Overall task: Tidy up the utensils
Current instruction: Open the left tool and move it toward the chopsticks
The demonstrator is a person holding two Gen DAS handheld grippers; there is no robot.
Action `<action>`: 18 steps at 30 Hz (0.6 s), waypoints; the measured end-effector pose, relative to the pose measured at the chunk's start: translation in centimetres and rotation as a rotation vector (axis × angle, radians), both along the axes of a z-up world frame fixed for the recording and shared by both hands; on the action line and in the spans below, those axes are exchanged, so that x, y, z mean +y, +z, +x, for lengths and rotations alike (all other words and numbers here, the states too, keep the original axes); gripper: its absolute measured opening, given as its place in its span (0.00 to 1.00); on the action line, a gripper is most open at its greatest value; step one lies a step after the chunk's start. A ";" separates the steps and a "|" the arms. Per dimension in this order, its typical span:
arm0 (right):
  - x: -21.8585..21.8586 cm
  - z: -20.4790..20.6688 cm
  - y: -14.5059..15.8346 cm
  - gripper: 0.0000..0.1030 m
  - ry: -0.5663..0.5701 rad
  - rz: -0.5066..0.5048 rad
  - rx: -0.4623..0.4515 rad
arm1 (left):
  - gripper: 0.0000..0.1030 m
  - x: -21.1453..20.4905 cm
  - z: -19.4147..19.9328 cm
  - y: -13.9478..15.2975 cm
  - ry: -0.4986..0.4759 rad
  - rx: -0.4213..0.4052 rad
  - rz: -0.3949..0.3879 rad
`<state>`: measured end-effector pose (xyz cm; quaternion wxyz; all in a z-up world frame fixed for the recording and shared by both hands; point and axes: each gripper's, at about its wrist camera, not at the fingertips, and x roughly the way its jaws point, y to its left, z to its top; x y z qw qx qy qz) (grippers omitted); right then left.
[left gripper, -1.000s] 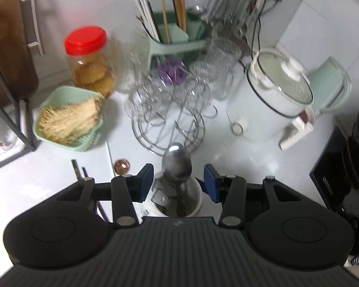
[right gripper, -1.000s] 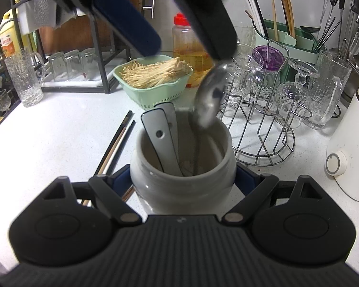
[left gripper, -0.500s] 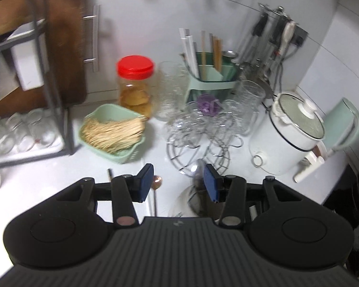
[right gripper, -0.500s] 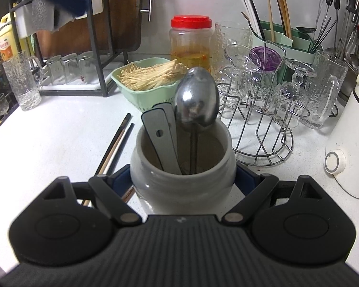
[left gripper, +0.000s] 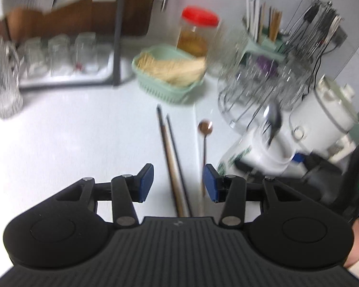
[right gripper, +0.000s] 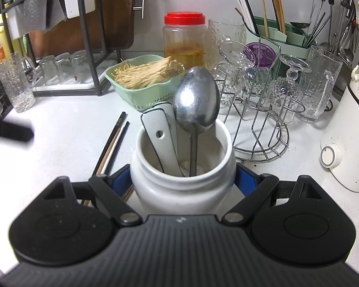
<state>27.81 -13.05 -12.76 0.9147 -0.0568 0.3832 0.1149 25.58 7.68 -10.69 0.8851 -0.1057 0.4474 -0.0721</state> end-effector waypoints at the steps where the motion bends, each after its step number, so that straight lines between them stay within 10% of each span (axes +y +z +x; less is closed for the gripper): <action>1: 0.0 0.0 0.0 0.88 -0.003 0.000 0.002 | 0.50 0.2 -0.2 -0.8 -0.002 0.011 0.007; 18: -0.2 0.3 0.1 0.88 0.048 -0.006 0.014 | 0.50 -2.2 -3.0 -9.5 0.034 0.060 0.109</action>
